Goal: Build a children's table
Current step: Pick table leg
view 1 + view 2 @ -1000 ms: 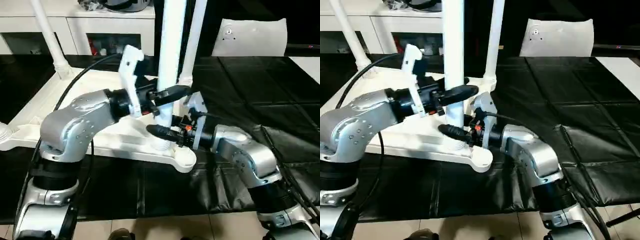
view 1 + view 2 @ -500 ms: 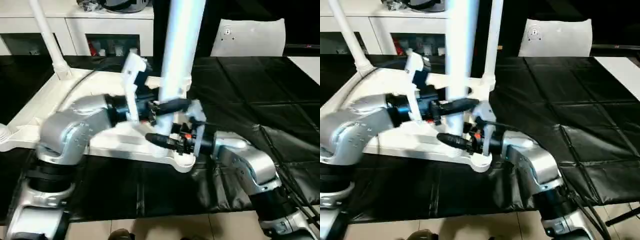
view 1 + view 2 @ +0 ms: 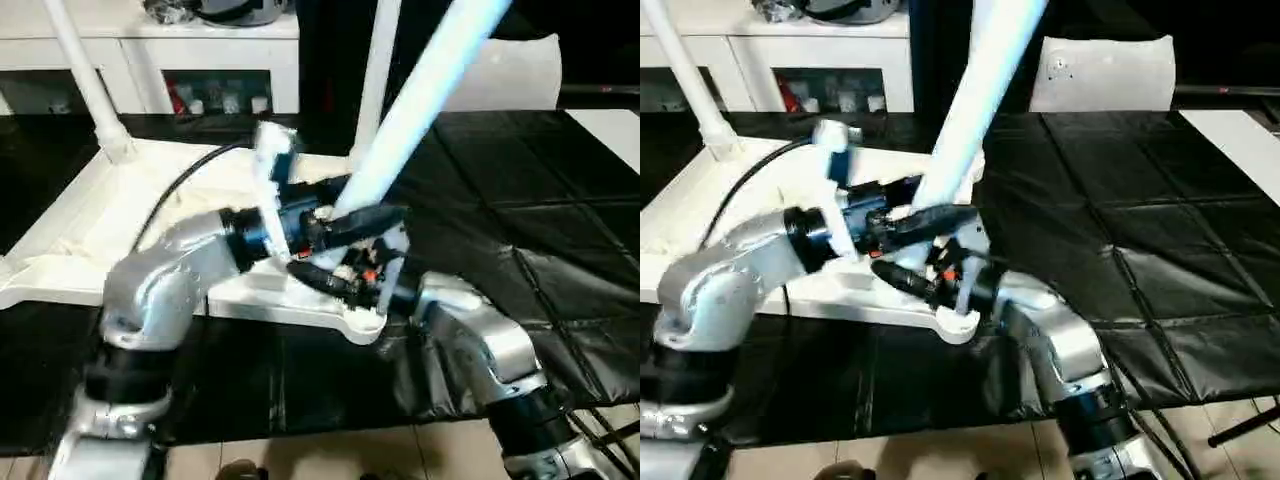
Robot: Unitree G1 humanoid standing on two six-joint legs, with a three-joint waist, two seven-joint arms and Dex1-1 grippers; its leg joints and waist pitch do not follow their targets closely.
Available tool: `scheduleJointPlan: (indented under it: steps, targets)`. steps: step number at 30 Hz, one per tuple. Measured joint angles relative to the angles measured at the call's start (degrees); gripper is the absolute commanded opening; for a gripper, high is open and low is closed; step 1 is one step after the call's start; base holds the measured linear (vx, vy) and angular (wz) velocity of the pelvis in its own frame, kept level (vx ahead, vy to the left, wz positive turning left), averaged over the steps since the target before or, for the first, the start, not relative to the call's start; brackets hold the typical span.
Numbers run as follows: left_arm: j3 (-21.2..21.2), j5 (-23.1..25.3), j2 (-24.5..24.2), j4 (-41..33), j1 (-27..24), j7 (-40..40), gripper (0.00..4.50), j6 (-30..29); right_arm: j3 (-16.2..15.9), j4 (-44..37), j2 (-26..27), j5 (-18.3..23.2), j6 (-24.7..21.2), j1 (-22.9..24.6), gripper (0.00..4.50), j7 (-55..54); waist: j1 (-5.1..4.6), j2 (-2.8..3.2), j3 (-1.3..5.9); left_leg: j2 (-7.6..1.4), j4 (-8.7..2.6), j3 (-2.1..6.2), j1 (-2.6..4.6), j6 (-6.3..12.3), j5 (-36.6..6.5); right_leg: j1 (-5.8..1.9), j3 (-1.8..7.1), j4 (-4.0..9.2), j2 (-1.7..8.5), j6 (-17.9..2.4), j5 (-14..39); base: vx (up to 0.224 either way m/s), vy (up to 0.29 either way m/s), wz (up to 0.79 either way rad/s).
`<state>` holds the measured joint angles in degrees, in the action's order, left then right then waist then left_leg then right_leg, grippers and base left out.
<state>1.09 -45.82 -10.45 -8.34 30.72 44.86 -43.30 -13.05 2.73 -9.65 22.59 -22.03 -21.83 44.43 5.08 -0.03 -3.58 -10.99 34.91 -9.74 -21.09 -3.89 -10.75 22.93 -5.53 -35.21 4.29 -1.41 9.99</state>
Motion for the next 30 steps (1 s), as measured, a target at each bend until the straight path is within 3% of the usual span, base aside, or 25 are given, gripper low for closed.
scheduleJointPlan:
  steps: [7, 12, 18, 22, 26, 29, 30]
  targets:
    - [4.77, -12.59, 3.50, -2.37, -0.26, 0.70, 4.48, -1.64, 4.00, 2.23, 0.39, 1.33, -2.66, -0.75, 1.91, -2.17, 0.11, -0.04, 0.02, 0.01, 0.01, 0.00, 0.03, 0.00, 0.00, -0.05, 0.00, 0.02, 0.01, 0.20, 0.11, 0.000, 0.000, 0.00]
    - [6.75, -13.90, 4.77, -2.58, -0.14, -2.04, 4.50, -1.33, 6.04, 2.48, 1.18, 2.16, -3.52, -0.83, 1.91, -5.31, -0.23, -0.03, 0.02, -0.02, -0.05, -0.01, 0.04, -0.02, 0.01, -0.02, 0.01, -0.01, -0.04, 0.23, 0.13, 0.000, 0.000, 0.00]
    - [5.75, -2.82, -3.41, -1.72, -1.90, -3.46, 4.50, 3.19, 9.47, -0.17, -1.10, -1.00, -2.09, -0.08, 1.91, -10.54, -0.22, 0.06, 0.04, -0.01, -0.09, 0.00, 0.08, -0.04, 0.02, -0.03, 0.02, 0.09, -0.06, 0.30, 0.16, 0.000, 0.000, 0.00]
    - [-4.02, 10.07, -12.91, -0.94, -5.26, 0.43, 4.50, 9.61, 9.29, -5.18, -3.04, -2.82, -4.31, 3.43, 1.91, -13.59, -0.16, 0.27, 0.18, 0.04, -0.26, 0.00, 0.11, -0.03, 0.01, -0.06, 0.08, 0.20, -0.06, 0.43, 0.24, 0.000, 0.000, 0.00]
    - [-10.66, 17.93, -16.37, 2.31, -7.44, 4.68, 4.50, 15.06, 9.58, -7.70, -4.29, -3.02, -8.62, 5.83, 1.91, -15.76, -0.20, 0.33, 0.19, 0.04, -0.29, -0.01, 0.12, -0.04, 0.02, -0.02, 0.09, 0.17, -0.06, 0.42, 0.23, 0.000, 0.000, 0.00]
    - [-16.61, 23.97, -20.01, 5.24, -7.60, 9.60, 4.50, 20.33, 9.69, -8.43, -4.40, -3.00, -8.91, 7.47, 1.91, -15.90, -0.28, 0.47, 0.26, 0.04, -0.31, -0.01, 0.18, -0.05, 0.02, -0.04, 0.09, 0.16, -0.06, 0.41, 0.23, 0.000, 0.000, 0.00]
    - [-18.09, 25.61, -20.62, 6.49, -7.61, 10.65, 4.21, 21.80, 9.86, -8.60, -4.41, -3.01, -8.83, 8.03, 1.91, -15.95, -0.32, 0.55, 0.28, 0.05, -0.31, -0.01, 0.20, -0.05, 0.02, -0.05, 0.10, 0.16, -0.06, 0.40, 0.23, 0.000, 0.000, 0.00]
